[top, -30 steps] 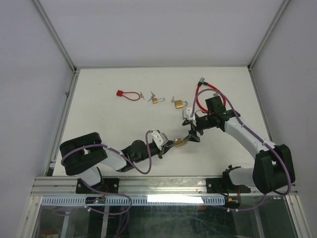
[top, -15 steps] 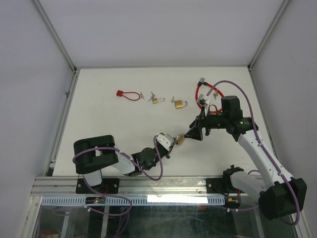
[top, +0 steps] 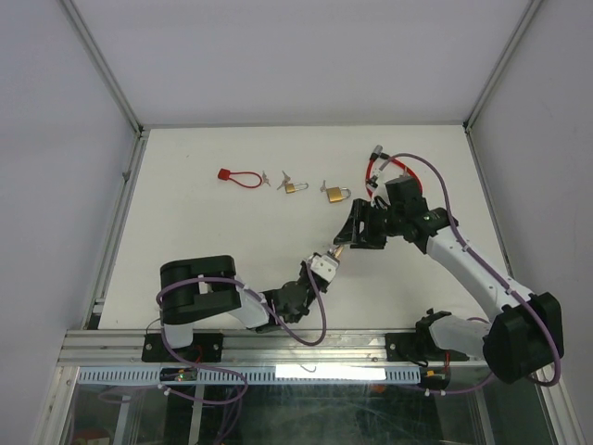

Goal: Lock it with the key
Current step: Lock the lock.

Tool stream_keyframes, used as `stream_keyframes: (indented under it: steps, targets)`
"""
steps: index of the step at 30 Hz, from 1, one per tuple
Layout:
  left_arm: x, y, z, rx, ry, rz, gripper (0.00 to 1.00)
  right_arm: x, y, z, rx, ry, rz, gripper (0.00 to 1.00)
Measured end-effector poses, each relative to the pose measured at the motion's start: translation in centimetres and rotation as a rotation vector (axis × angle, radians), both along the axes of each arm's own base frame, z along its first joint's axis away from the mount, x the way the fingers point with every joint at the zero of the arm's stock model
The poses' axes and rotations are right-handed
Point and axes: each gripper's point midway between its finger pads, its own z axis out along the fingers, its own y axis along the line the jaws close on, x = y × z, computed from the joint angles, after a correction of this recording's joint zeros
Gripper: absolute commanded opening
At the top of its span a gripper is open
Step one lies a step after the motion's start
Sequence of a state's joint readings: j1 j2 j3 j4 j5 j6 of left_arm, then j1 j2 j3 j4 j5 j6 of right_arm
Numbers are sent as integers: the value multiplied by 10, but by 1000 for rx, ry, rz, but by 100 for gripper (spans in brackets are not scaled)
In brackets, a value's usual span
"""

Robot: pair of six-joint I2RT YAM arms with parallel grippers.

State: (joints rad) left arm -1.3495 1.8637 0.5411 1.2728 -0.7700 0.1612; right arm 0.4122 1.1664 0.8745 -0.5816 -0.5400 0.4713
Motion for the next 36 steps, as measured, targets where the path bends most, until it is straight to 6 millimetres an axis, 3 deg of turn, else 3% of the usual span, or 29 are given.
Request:
stream_keyframes:
  steps: [3, 9, 22, 27, 32, 36]
  targets:
    - [2, -3, 3, 10, -16, 23, 0, 5, -2, -7, -30, 26, -56, 51]
    - [7, -14, 6, 27, -39, 58, 0, 12, -4, -21, -79, 69, -126, 49]
    - [12, -28, 3, 94, -63, 118, 0, 19, -8, -31, -115, 101, -202, 17]
    - [10, -35, 2, 119, -72, 112, 12, 20, -9, -31, -118, 101, -213, 9]
    - [7, -41, 5, 117, -81, 91, 32, 20, -9, -31, -123, 91, -200, 0]
    - [1, -48, 9, 103, -93, 55, 42, 20, -10, -32, -128, 75, -182, 0]
